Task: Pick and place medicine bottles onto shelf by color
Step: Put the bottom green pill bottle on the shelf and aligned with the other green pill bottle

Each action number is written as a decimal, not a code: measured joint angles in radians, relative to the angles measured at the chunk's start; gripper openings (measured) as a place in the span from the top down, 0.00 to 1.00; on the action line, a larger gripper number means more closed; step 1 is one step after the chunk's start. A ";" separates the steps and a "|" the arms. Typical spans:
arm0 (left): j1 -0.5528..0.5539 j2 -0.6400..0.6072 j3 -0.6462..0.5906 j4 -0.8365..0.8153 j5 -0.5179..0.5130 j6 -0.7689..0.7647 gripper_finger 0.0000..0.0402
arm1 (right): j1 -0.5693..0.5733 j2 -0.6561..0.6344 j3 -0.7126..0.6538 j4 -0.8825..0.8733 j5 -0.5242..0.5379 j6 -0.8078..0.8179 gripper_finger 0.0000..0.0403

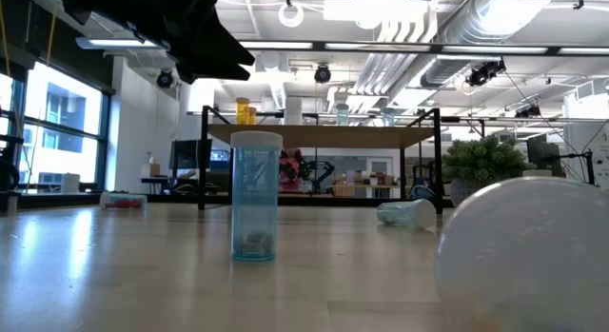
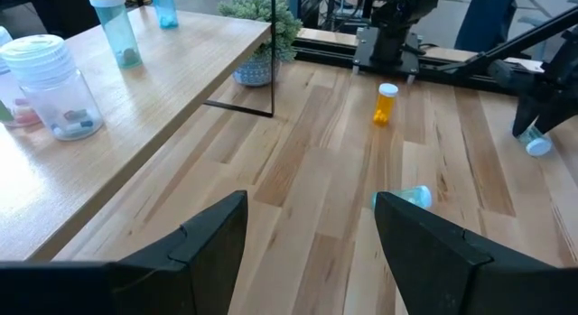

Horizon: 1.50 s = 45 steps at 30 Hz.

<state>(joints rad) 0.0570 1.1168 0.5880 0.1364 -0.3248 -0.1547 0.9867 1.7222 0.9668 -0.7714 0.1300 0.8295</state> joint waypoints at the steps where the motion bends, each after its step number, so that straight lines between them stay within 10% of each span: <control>1: 0.000 0.000 0.000 0.000 0.000 0.000 0.42 | 0.000 0.000 0.000 0.012 0.021 0.000 0.82; 27: 0.000 0.000 0.000 -0.002 0.055 0.000 0.42 | -0.323 -0.159 0.000 0.413 0.742 -0.399 0.78; 45: 0.000 0.000 0.000 0.073 0.054 0.031 0.42 | -0.568 -0.322 0.000 0.974 0.653 -0.971 0.78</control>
<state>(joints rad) 0.0570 1.1164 0.5877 0.2098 -0.2710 -0.1235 0.4183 1.4003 0.9672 0.2031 0.7830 -0.1410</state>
